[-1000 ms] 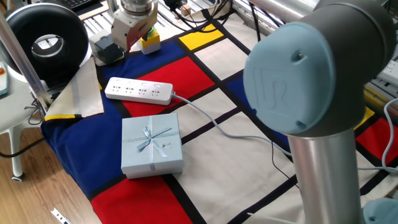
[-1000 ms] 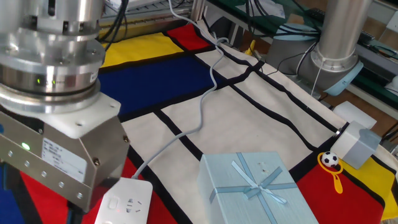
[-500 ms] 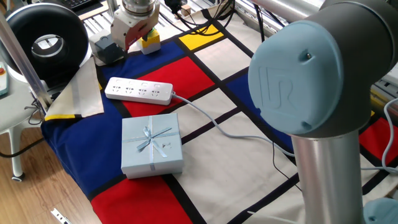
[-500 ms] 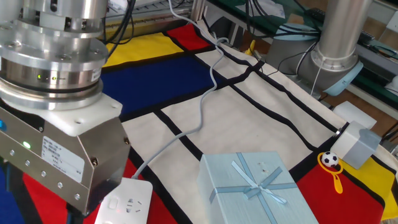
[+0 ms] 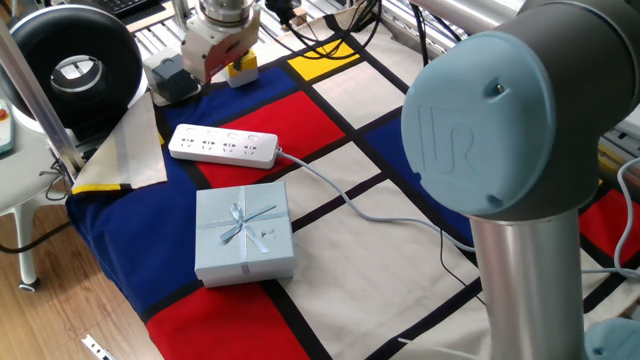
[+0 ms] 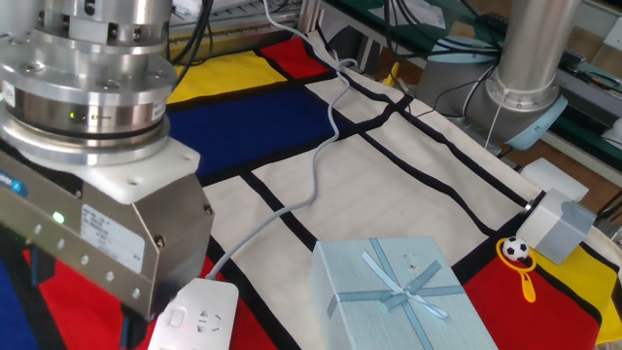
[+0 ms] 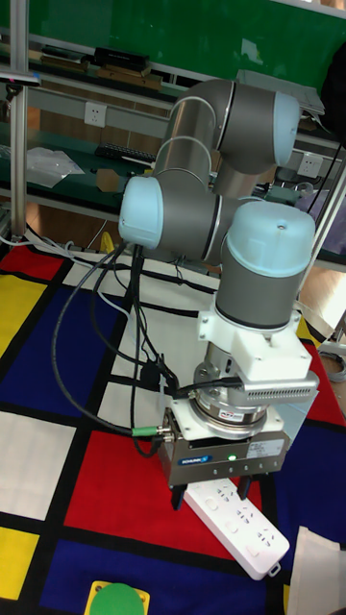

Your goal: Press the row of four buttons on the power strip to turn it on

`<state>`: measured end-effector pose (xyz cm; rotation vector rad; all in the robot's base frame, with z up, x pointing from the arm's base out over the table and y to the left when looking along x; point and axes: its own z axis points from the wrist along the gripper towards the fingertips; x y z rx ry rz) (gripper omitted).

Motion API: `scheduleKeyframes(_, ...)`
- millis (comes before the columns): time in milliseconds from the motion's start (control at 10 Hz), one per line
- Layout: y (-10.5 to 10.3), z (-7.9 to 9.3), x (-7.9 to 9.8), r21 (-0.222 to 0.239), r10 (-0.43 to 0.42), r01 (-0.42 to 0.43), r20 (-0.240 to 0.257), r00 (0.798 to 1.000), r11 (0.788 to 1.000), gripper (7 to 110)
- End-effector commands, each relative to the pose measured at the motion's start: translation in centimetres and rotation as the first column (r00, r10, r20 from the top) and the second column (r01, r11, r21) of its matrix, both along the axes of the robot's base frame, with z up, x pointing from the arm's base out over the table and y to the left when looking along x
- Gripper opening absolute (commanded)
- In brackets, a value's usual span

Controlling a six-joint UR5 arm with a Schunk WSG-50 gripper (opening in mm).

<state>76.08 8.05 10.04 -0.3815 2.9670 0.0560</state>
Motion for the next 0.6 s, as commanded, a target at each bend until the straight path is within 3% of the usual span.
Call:
scheduleKeyframes(0, -1.89, 0.08, -2.69, -0.065, -0.043, 0.038, -0.076, 0.996, 0.997, 7)
scheduleKeyframes(500, -2.05, -0.40, -2.12, -0.061, -0.025, 0.023, -0.037, 0.999, 0.998, 7)
